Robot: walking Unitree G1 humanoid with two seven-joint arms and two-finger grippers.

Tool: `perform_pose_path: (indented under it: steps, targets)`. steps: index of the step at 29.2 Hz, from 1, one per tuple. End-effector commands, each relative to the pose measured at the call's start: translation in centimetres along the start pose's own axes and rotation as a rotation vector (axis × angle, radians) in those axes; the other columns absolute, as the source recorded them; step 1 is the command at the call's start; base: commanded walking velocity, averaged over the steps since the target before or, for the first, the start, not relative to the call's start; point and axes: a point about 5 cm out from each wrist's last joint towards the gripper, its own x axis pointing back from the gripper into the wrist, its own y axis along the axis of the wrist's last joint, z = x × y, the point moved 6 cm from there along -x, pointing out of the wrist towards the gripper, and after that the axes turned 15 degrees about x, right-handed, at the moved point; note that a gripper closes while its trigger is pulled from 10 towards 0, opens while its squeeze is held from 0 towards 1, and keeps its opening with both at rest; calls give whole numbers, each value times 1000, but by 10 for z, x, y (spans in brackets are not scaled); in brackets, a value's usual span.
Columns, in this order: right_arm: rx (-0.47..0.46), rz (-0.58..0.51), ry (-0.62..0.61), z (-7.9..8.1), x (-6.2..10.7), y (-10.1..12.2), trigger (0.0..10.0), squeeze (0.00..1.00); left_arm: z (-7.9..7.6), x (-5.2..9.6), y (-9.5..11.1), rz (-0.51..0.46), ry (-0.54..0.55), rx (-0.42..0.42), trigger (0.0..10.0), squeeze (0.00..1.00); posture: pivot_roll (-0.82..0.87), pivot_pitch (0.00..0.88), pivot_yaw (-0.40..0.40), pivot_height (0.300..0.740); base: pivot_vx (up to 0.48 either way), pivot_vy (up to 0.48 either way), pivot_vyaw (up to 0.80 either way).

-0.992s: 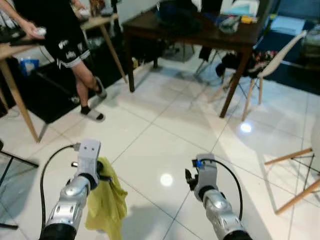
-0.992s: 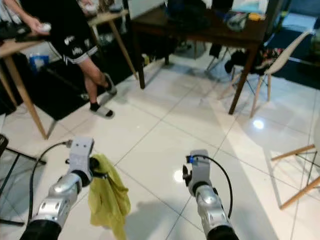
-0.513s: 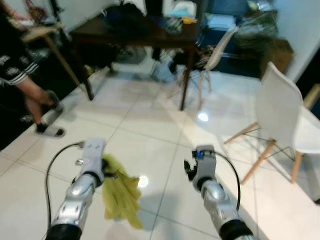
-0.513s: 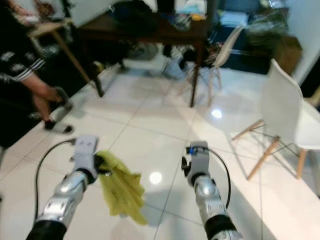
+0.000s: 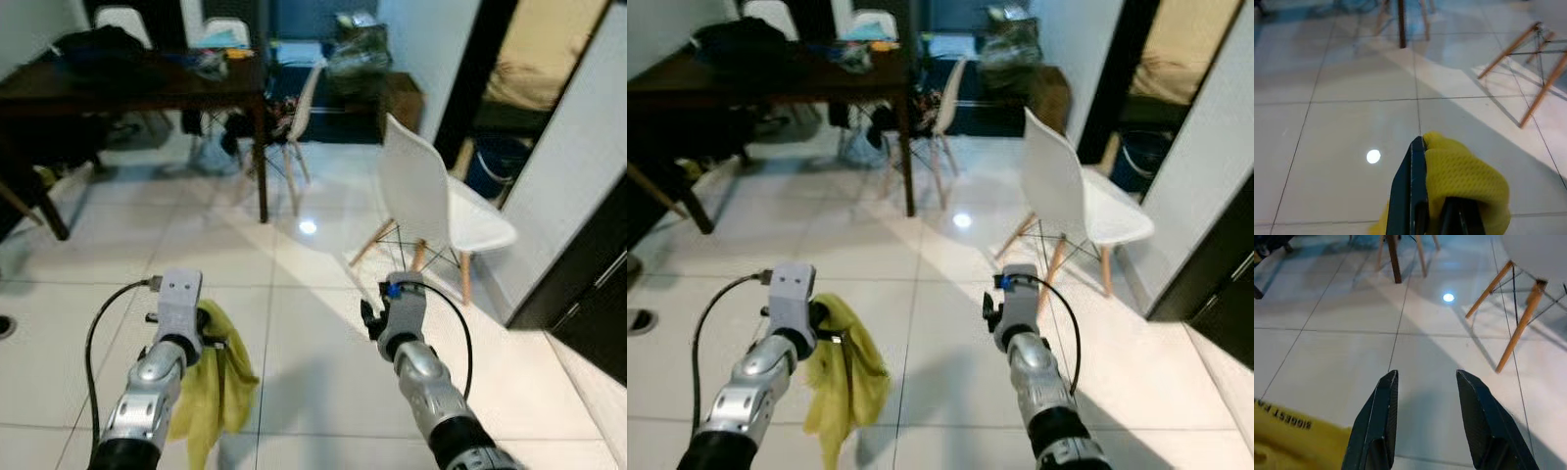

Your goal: Hang hanger

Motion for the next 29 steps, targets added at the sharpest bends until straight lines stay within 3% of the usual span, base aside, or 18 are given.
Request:
perform_pose_path:
  steps: [1,9,12,13,15,17,29]
  targets:
    - [3,-29,-14,-7,2,6,10000,0,-9,-2,5,-27,-18,0,10000,0,-41,84,7,740,0,0,-800]
    - [-40,-57,-24,-13,2,11,10000,0,-16,8,5,-43,-40,-19,10000,0,-31,77,5,740,0,0,-200]
    - [-24,-85,21,-4,2,15,10000,0,-17,10,5,-47,-53,-13,10000,0,-41,80,0,740,0,0,0]
    - [40,-98,85,10,4,16,10000,0,-20,9,6,-50,-70,-4,10000,0,-46,85,-3,740,0,0,0]
    - [40,-98,85,10,4,16,10000,0,-20,9,6,-50,-70,-4,10000,0,-46,85,-3,740,0,0,0]
    - [107,-93,136,23,10,8,10000,0,-30,9,8,-65,-94,2,10000,0,-50,105,-8,740,298,0,0]
    - [75,-104,148,27,13,10,10000,0,-35,14,10,-70,-116,-16,10000,0,-57,136,-9,740,354,0,0]
